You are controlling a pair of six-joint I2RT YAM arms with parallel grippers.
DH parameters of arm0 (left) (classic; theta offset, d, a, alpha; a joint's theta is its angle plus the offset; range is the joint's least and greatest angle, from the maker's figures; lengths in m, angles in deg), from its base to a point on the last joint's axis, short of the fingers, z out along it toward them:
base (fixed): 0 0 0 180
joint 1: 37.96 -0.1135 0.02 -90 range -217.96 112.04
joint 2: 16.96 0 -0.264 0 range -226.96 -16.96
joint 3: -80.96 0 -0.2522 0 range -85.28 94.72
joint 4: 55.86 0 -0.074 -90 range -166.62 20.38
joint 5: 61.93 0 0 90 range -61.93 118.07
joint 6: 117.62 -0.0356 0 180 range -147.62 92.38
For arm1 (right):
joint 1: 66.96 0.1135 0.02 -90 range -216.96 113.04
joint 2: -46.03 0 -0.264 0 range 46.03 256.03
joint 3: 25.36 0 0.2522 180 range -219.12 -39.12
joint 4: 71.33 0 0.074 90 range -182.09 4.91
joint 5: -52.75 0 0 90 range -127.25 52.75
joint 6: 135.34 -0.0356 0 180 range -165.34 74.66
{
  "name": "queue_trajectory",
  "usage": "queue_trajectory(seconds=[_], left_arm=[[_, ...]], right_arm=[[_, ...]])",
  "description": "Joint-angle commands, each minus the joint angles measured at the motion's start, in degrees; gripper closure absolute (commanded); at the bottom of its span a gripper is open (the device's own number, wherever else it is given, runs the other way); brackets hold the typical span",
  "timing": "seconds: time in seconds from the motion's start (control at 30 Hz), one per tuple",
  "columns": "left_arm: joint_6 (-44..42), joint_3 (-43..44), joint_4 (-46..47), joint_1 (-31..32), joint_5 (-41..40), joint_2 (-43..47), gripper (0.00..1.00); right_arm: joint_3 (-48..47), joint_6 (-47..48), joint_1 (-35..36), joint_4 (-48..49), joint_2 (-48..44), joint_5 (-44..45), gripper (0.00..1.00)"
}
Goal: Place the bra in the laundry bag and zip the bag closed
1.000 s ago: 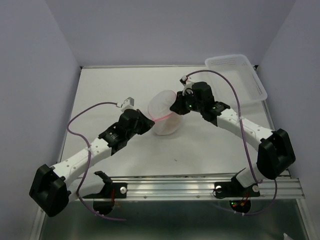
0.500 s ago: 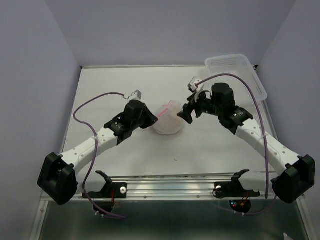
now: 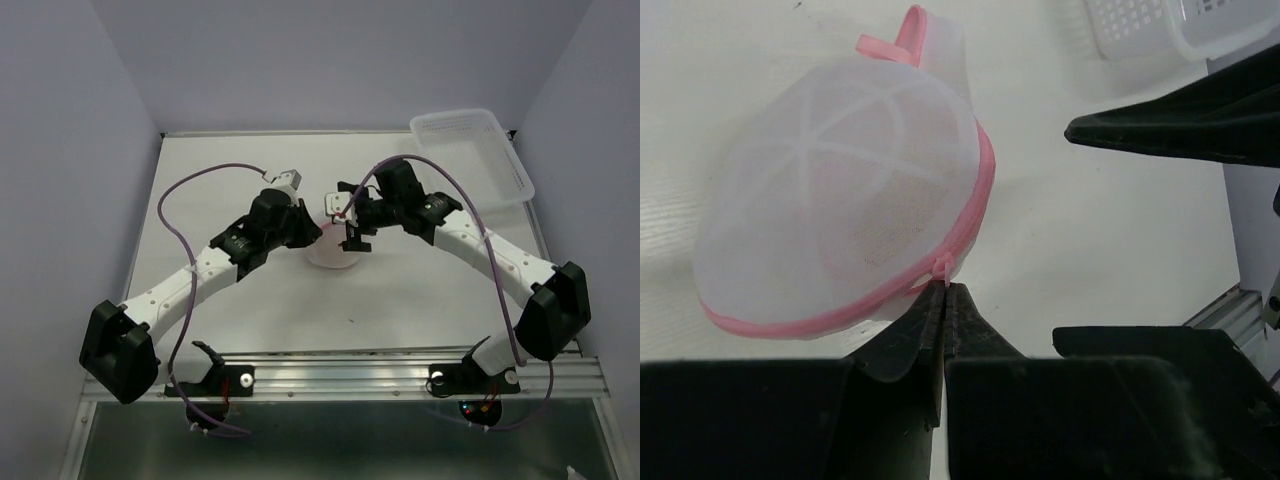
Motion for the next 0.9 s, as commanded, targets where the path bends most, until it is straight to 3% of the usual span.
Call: queue_trajectory(seconds=[0.0,0.1,0.23,0.53,0.73,0.8,0.83,0.87], left_arm=[[-5.95,2.84,0.27,-0.03,3.35,-1.57,1.0],[-6.92,3.45,0.27,-0.03,3.79,-2.63,1.0],[-7.89,4.24,0.18,-0.03,4.14,-3.07,1.0],[-8.68,3.89,0.1,-0.03,5.28,-2.19,1.0],[-8.51,3.11,-0.43,-0.03,4.4,-1.66,1.0],[-8.24,2.84,-0.43,-0.03,4.32,-1.23,1.0],[-8.16,2.49,-0.34,-0.03,4.23,-0.61,1.0],[-8.07,2.4,-0.34,-0.03,3.97,-0.61,1.0]], right_arm=[[-4.33,8.92,-0.28,-3.9,1.6,-3.02,0.0],[-5.64,10.07,0.25,-3.99,3.53,-3.02,0.03],[-7.66,8.31,0.25,-5.13,6.87,-3.46,0.22],[-10.48,8.13,0.25,-5.49,12.15,-4.69,0.29],[-11.89,7.26,0.25,-5.75,13.82,-6.62,0.55],[-11.98,7.17,0.25,-6.36,14.08,-6.71,0.73],[-12.15,7.69,0.25,-7.67,14.26,-6.62,0.87],[-12.24,7.87,0.25,-7.68,14.26,-6.36,0.92]])
